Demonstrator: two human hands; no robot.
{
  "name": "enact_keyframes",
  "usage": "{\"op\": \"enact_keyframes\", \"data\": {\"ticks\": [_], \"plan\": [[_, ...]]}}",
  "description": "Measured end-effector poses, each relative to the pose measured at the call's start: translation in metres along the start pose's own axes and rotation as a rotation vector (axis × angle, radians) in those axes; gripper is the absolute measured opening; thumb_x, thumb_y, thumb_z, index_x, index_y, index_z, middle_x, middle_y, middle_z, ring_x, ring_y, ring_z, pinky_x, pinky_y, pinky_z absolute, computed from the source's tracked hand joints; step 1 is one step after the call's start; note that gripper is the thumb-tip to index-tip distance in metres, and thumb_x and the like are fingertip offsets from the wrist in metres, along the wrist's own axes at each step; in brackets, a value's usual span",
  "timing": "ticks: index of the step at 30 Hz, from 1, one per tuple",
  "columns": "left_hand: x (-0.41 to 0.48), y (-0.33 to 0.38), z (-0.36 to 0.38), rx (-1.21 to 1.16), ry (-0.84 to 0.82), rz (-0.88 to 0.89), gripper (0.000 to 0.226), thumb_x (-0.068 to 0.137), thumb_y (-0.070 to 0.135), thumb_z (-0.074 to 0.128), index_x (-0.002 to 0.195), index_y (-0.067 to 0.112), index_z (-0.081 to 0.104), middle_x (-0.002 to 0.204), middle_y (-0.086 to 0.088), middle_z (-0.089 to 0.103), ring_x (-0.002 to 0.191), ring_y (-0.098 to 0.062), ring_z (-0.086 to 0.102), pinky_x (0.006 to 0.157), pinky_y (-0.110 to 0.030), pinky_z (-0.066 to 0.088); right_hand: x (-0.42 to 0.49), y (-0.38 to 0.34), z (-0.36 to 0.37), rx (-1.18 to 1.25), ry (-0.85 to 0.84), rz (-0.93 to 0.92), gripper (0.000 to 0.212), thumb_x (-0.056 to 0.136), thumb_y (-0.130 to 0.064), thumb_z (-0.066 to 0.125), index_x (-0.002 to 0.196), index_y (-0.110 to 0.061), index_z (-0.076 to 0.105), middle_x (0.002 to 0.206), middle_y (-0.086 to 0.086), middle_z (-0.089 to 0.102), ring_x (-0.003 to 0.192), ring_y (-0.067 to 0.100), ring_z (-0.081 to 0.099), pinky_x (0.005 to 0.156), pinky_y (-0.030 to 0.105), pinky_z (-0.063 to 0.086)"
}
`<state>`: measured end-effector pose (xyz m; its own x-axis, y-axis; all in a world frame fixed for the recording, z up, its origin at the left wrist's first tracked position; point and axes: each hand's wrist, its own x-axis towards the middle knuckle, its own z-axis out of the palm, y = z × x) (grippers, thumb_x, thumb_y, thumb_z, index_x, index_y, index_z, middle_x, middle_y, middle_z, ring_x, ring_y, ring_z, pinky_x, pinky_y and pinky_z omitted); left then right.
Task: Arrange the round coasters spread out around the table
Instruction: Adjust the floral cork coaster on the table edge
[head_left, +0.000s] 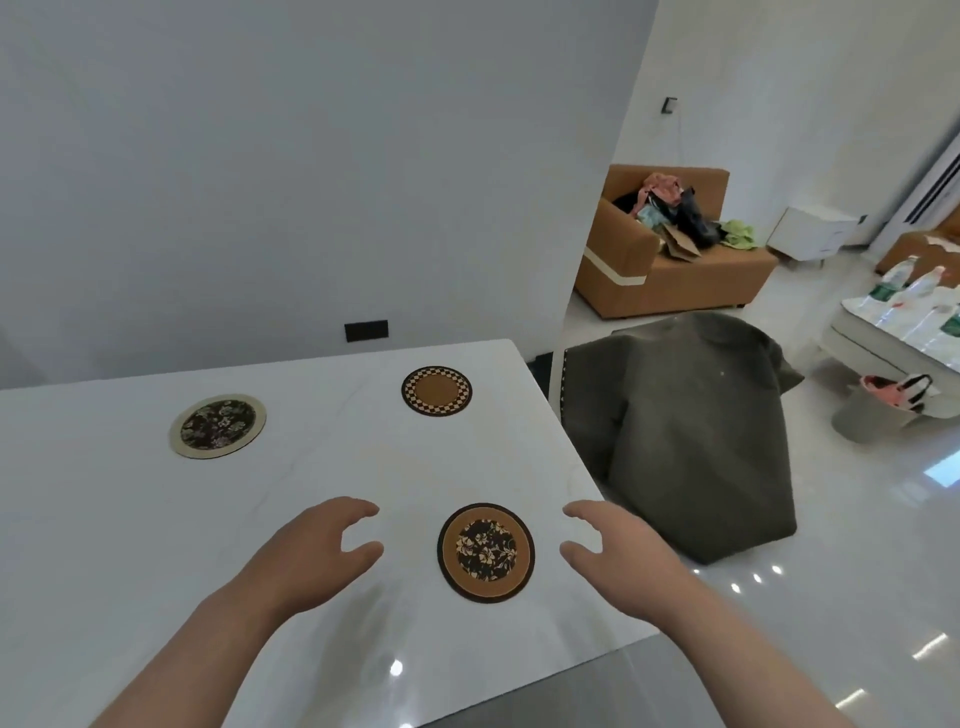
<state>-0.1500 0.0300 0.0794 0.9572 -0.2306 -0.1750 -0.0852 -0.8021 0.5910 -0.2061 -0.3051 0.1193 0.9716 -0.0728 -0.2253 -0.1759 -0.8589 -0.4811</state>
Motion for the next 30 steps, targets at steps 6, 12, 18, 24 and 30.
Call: {"op": "enact_keyframes", "data": {"ticks": [6,12,18,24,30], "plan": [[-0.003,0.010,-0.016,-0.036,0.088,-0.088,0.043,0.084,0.046,0.062,0.126,0.040,0.052,0.133,0.023,0.050,0.112,0.007,0.043,0.094,-0.021,0.036,0.037,-0.007,-0.016,-0.012,-0.033,-0.113,0.047,0.092,-0.042,0.056,0.137,-0.035,0.045,0.144,-0.015,0.046,0.132,0.008,0.041,0.110,0.029,0.035],[-0.028,0.019,-0.020,-0.047,0.208,-0.228,0.043,0.084,0.046,0.062,0.126,0.039,0.053,0.132,0.022,0.050,0.119,0.000,0.046,0.092,-0.023,0.037,0.070,-0.006,-0.028,-0.068,-0.107,-0.200,0.045,0.093,-0.040,0.056,0.136,-0.033,0.046,0.144,-0.010,0.047,0.131,0.013,0.044,0.107,0.032,0.037],[-0.043,0.048,0.035,-0.197,0.194,-0.372,0.042,0.083,0.043,0.065,0.124,0.036,0.056,0.128,0.016,0.053,0.113,-0.004,0.050,0.093,-0.026,0.041,0.091,0.032,-0.025,-0.074,-0.215,-0.222,0.043,0.091,-0.038,0.058,0.133,-0.028,0.051,0.136,-0.007,0.055,0.122,0.013,0.052,0.100,0.029,0.042],[-0.006,0.052,0.115,-0.441,0.123,-0.506,0.038,0.085,0.036,0.066,0.119,0.022,0.062,0.117,0.005,0.062,0.099,-0.004,0.057,0.086,-0.024,0.044,0.125,0.073,0.022,0.189,-0.348,-0.052,0.031,0.085,-0.025,0.063,0.113,-0.010,0.066,0.107,-0.001,0.064,0.093,0.014,0.058,0.082,0.027,0.046],[0.057,0.029,0.168,-0.561,0.124,-0.619,0.024,0.078,0.019,0.063,0.066,0.019,0.042,0.071,-0.005,0.039,0.064,-0.018,0.039,0.064,-0.032,0.034,0.169,0.089,0.087,0.455,-0.381,0.199,0.010,0.077,-0.013,0.066,0.082,-0.006,0.062,0.076,0.006,0.054,0.065,0.019,0.052,0.064,0.034,0.048]]}}
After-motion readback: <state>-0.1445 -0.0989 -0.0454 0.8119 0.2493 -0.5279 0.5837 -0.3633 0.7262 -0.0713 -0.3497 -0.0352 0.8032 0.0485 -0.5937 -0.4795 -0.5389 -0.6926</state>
